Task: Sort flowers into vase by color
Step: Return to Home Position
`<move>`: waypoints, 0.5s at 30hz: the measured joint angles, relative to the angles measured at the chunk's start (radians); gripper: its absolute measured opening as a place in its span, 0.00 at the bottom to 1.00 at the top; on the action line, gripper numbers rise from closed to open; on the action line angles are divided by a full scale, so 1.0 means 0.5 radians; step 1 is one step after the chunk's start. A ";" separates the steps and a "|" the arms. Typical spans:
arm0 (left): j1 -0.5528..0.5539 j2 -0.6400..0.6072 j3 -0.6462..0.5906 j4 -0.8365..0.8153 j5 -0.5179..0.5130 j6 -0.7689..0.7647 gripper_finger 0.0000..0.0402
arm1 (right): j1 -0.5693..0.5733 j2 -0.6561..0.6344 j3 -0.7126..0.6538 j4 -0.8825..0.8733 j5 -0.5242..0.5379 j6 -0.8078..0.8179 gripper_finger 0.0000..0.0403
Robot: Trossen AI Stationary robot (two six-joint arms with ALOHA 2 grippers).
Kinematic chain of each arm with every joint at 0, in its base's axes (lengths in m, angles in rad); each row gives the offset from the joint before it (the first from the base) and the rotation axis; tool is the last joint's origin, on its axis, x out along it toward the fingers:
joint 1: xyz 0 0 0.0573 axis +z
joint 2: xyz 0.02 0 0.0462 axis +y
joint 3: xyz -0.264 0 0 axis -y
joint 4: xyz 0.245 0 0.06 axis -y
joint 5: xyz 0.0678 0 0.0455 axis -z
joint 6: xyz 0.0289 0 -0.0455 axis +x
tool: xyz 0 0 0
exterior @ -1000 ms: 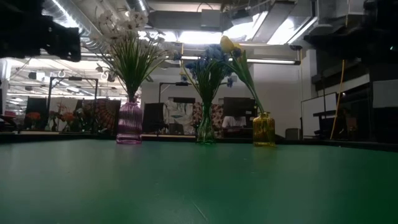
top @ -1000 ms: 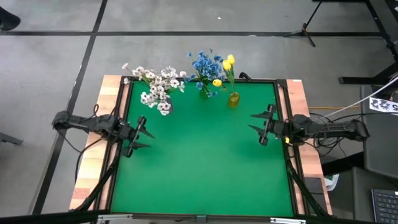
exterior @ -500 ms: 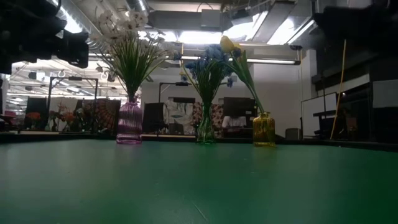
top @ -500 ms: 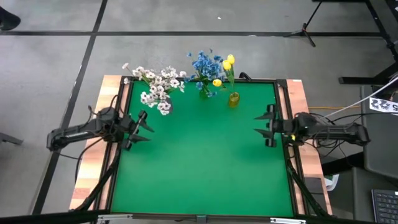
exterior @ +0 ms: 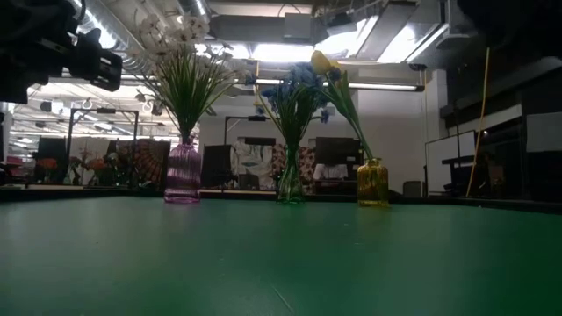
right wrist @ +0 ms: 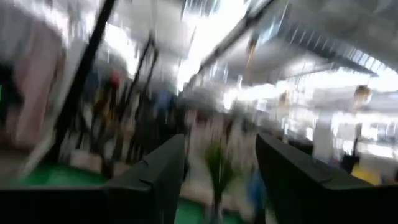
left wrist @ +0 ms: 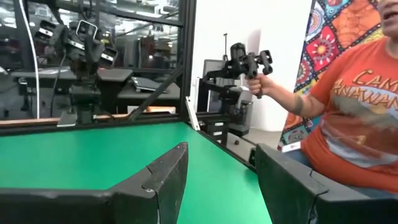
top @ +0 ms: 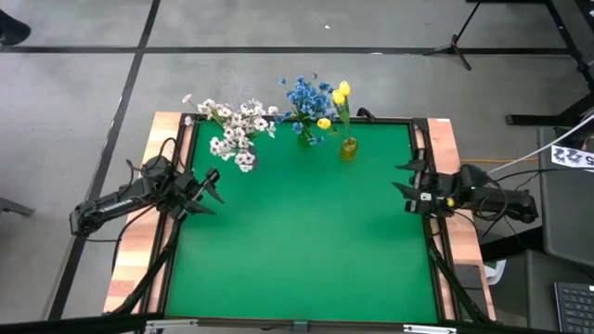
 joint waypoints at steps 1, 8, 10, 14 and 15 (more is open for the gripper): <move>0.011 0.000 0.000 -0.013 0.002 0.002 0.45 | 0.000 0.000 0.022 -0.114 0.042 -0.022 0.49; 0.021 0.001 0.000 -0.076 0.094 0.024 0.45 | 0.001 -0.001 0.033 -0.603 0.117 -0.161 0.49; 0.021 0.001 0.000 -0.079 0.099 0.035 0.45 | 0.001 -0.001 0.022 -0.632 0.116 -0.175 0.49; 0.022 0.001 0.000 -0.130 0.101 0.162 0.45 | 0.002 -0.001 -0.041 -0.656 0.055 -0.173 0.49; 0.022 0.001 0.000 -0.138 0.101 0.190 0.45 | 0.002 -0.001 -0.060 -0.654 0.011 -0.166 0.49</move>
